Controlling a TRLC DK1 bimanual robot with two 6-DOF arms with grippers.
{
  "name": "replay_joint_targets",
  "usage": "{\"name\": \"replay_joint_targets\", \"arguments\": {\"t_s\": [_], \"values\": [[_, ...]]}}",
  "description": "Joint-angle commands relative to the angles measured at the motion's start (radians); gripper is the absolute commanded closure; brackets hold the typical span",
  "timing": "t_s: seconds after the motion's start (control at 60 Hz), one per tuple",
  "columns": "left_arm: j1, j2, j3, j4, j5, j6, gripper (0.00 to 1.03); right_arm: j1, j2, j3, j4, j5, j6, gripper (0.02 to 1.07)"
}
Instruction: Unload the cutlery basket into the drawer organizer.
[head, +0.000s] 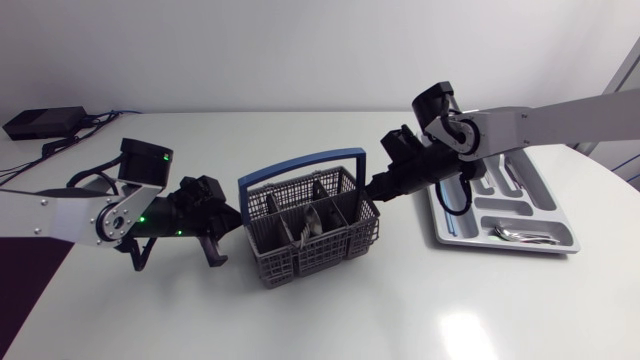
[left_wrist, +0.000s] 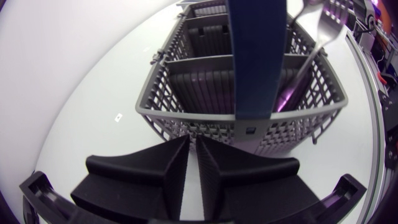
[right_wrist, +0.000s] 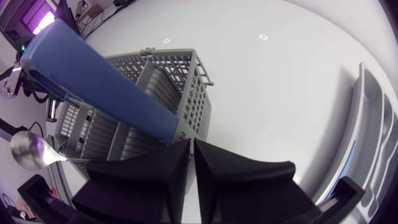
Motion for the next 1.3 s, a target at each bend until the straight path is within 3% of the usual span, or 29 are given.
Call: {"name": "replay_joint_targets", "arguments": {"t_s": [0.0, 0.367, 0.5, 0.617, 0.783, 0.867, 1.0, 1.167, 1.283], "values": [[-0.005, 0.071, 0.070, 0.031, 0.012, -0.031, 0.89, 0.026, -0.034, -0.065, -0.001, -0.043, 0.027, 0.94], [-0.005, 0.206, 0.221, 0.034, 0.012, -0.048, 0.88, 0.037, -0.079, -0.144, 0.030, 0.021, 0.061, 0.94], [0.034, 0.199, 0.208, 0.031, 0.012, -0.043, 0.80, 0.034, -0.112, -0.176, 0.044, 0.057, 0.060, 0.94], [0.084, 0.110, 0.144, 0.029, 0.012, -0.038, 0.65, 0.009, -0.160, -0.219, 0.055, 0.083, 0.050, 0.92], [0.122, -0.137, 0.017, -0.019, 0.012, -0.024, 0.55, 0.003, -0.253, -0.294, 0.058, 0.117, 0.023, 0.58], [0.119, -0.265, -0.008, -0.106, 0.012, -0.026, 0.55, 0.003, -0.295, -0.317, 0.053, 0.121, 0.014, 0.50], [0.014, -0.478, -0.040, -0.259, -0.003, -0.071, 0.55, 0.003, -0.372, -0.352, 0.042, 0.121, 0.009, 0.40], [-0.215, -0.558, -0.017, -0.362, -0.149, -0.176, 0.55, 0.003, -0.448, -0.381, 0.009, 0.121, 0.009, 0.34], [-0.319, -0.559, -0.005, -0.387, -0.213, -0.215, 0.55, -0.005, -0.503, -0.392, -0.022, 0.121, 0.006, 0.29]]}}
